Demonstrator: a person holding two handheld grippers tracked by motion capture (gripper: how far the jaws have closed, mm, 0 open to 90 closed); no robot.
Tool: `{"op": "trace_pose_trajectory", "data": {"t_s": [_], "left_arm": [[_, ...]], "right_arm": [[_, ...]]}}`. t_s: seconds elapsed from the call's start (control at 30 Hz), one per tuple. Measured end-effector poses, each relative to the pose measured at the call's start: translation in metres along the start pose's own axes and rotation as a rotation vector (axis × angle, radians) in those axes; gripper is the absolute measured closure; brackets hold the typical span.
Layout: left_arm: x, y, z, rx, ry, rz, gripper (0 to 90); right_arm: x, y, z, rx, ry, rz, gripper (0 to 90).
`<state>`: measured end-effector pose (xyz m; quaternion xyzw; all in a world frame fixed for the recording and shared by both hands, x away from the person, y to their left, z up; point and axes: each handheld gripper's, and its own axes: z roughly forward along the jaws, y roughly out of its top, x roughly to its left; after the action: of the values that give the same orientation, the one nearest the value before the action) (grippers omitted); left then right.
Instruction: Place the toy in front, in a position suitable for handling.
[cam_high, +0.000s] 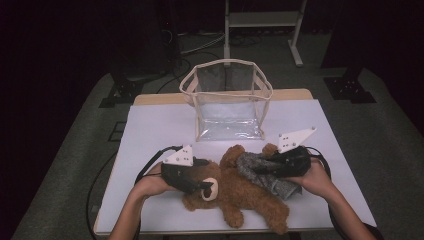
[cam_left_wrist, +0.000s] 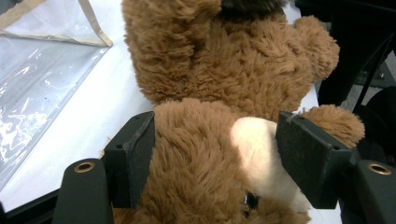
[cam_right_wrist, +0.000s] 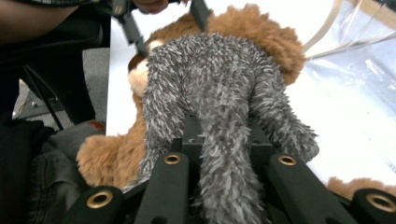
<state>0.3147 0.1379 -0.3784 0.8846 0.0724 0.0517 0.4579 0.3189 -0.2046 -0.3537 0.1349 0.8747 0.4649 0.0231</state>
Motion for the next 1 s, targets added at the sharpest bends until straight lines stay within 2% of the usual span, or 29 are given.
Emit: {"op": "trace_pose_trajectory", "data": {"t_s": [0.2,0.4,0.47,0.53,0.6,0.7,0.8,0.9,1.0], "left_arm": [[-0.001,0.000,0.000,0.003,0.008,0.011,29.5],[-0.003,0.002,0.001,0.021,0.017,0.026,29.5],[-0.003,0.002,0.002,0.021,0.016,0.029,29.5],[-0.003,0.003,0.003,0.020,0.014,0.032,29.4],[-0.004,0.003,0.004,0.023,0.013,0.037,29.4],[-0.005,0.004,0.004,0.028,0.014,0.044,29.2],[-0.005,0.004,0.004,0.028,0.015,0.047,29.2],[-0.005,0.003,0.004,0.027,0.014,0.050,29.1],[-0.005,0.003,0.004,0.025,0.016,0.049,29.0]], "right_arm": [[-0.009,-0.008,-0.001,-0.007,-0.011,0.026,75.1],[-0.024,-0.032,-0.025,0.020,-0.089,0.092,74.9],[-0.027,-0.036,-0.032,0.032,-0.120,0.100,74.9],[-0.027,-0.034,-0.038,0.027,-0.131,0.101,74.9],[-0.025,-0.026,-0.040,0.024,-0.133,0.081,74.9],[-0.023,-0.012,-0.034,0.028,-0.128,0.041,74.9],[-0.023,-0.003,-0.023,0.032,-0.117,0.020,74.9],[-0.026,-0.004,-0.018,0.045,-0.115,0.027,74.8],[-0.032,-0.014,-0.023,0.045,-0.124,0.057,74.8]]}}
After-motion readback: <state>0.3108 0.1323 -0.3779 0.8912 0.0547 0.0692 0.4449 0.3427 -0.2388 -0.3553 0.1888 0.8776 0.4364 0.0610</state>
